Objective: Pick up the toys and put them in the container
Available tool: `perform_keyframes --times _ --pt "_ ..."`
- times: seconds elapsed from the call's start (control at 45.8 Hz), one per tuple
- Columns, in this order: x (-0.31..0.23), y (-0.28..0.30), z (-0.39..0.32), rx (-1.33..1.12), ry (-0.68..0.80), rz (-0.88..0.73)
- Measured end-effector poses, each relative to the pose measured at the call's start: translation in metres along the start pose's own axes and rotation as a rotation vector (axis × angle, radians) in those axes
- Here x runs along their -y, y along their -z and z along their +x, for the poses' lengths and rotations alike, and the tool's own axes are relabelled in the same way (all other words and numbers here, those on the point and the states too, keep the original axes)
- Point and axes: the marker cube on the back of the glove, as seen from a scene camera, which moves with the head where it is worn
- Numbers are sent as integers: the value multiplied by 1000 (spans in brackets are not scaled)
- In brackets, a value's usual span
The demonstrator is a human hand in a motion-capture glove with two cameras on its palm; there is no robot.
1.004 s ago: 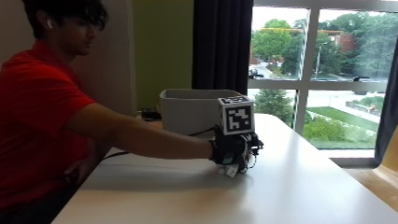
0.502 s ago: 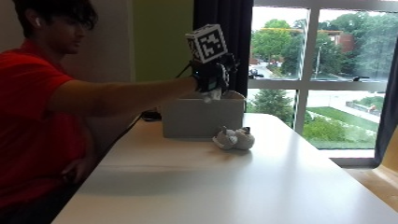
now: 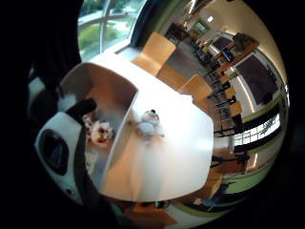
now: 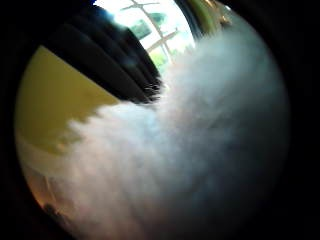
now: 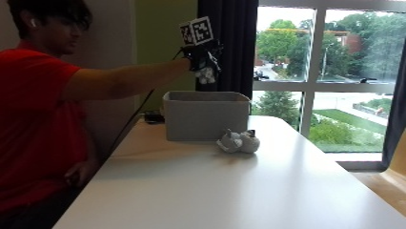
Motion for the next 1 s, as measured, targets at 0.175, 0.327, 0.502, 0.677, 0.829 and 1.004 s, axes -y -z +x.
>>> perform_keyframes --times 0.175,0.327,0.502,0.677,0.829,1.004 --pt "2 -14 -8 11 8 -71" --pt "-8 -21 8 30 8 -122" --pt "-29 -19 51 67 -70 -55" --pt "-73 -36 110 61 -184 -73" --pt "-109 -49 156 25 -247 -120" --pt "-144 -62 198 -3 -293 -174"
